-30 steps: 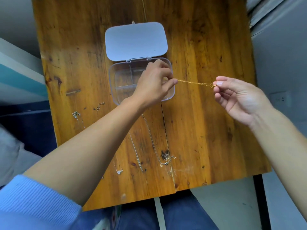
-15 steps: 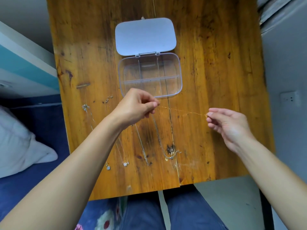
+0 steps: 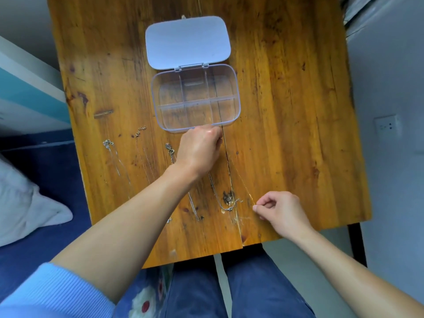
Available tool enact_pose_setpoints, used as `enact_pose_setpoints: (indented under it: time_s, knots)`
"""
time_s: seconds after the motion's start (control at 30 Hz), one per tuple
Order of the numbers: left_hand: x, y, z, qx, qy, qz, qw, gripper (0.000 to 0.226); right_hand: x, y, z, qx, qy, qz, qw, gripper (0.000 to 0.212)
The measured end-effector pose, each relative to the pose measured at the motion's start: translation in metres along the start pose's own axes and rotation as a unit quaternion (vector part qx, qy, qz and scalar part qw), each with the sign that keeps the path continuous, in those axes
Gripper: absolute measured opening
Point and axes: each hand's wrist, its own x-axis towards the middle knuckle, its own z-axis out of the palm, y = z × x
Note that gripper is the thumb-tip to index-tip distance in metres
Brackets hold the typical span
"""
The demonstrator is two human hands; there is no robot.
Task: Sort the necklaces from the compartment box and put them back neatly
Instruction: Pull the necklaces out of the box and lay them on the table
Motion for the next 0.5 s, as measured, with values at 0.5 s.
enact_pose_setpoints:
  time_s: [0.5]
  knots:
    - [0.008, 0.006, 0.019, 0.164, -0.035, 0.113, 0.979, 0.012, -0.003, 0.004, 0.012, -0.139, 0.012, -0.057, 0.989, 0.021]
